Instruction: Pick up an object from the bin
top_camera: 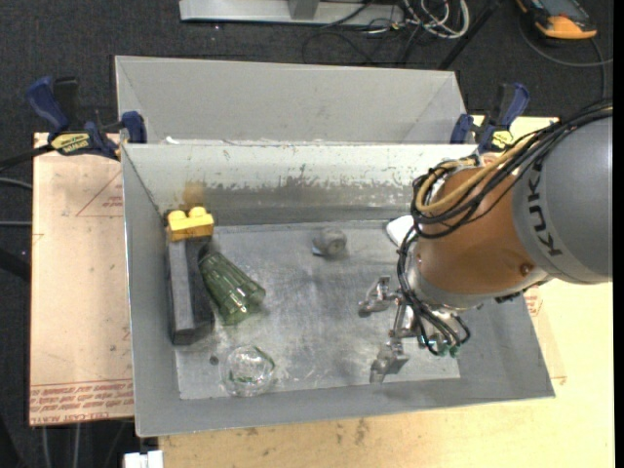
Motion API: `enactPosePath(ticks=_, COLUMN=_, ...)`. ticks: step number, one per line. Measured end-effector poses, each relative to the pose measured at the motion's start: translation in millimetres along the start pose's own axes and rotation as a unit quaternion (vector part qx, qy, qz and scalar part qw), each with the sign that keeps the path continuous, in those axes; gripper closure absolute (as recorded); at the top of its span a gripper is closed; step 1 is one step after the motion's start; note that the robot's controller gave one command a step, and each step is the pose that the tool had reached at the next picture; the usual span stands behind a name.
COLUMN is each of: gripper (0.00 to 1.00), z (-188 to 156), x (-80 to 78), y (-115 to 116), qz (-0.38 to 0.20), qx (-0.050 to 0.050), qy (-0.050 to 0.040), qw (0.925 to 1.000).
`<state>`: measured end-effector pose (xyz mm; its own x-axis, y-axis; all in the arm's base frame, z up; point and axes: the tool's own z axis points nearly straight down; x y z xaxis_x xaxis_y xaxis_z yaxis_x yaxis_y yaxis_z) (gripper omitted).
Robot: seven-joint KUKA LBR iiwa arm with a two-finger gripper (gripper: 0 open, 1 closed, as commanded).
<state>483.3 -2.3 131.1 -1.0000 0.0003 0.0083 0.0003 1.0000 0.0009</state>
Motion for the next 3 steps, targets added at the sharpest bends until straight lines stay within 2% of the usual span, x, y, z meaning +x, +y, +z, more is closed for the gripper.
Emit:
enactPosePath(ticks=1, gripper=0.0, z=-2.8, x=-0.9, y=0.0, qz=0.0, qx=0.0, qy=-0.0022, qw=1.0)
enactPosePath(ticks=2, gripper=0.0, z=31.2, x=-11.0, y=-1.9, qz=-0.039, qx=0.0, qy=-0.0059, qw=0.9992)
enactPosePath(ticks=3, gripper=0.0, z=3.3, x=-15.1, y=27.6, qz=-0.049, qx=0.0, qy=0.0008, qw=0.9988)
